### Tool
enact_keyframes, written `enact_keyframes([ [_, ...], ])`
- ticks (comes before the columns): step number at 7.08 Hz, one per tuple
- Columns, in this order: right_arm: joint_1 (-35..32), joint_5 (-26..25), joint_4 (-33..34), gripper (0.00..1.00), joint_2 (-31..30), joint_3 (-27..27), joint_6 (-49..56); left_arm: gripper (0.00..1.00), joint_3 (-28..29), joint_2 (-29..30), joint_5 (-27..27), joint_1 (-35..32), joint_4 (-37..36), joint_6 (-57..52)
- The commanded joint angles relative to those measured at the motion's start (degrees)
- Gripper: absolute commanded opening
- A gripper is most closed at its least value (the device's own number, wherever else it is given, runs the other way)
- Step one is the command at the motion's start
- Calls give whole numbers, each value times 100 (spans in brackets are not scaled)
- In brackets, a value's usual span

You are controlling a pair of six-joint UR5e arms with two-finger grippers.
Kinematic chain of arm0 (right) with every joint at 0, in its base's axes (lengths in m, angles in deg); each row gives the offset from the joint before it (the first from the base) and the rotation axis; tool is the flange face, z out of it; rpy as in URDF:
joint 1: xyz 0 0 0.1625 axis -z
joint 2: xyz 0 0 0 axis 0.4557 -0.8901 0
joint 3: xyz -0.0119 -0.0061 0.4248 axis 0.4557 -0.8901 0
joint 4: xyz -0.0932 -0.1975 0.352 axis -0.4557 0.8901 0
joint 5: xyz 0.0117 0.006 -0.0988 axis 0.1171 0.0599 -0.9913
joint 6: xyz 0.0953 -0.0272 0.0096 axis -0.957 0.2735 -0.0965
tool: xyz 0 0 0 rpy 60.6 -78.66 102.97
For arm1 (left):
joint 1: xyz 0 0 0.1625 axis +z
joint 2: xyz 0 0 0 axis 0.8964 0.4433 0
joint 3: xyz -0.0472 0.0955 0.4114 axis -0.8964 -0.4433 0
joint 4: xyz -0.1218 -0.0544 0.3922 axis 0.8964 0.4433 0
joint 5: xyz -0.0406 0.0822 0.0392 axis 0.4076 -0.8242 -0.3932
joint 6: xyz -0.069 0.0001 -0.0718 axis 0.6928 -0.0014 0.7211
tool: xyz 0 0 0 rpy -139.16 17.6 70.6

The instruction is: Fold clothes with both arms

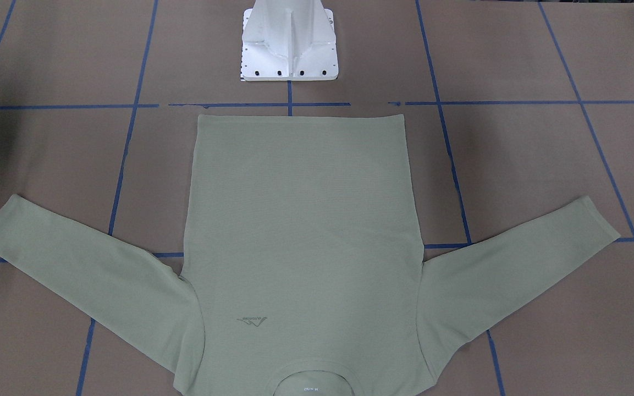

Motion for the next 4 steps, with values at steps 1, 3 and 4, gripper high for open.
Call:
enact_keyframes([
  [1,214,-173,-513,75,338,-584,-284,100,-4,-4,-2,0,0,-7],
  [3,328,-244,-521,73,541,-1005,-293,100,-4,-4,15,0,0,-7],
  [4,520,-375,-521,73,568,-1058,-293,100,14,-4,59,0,0,-7],
])
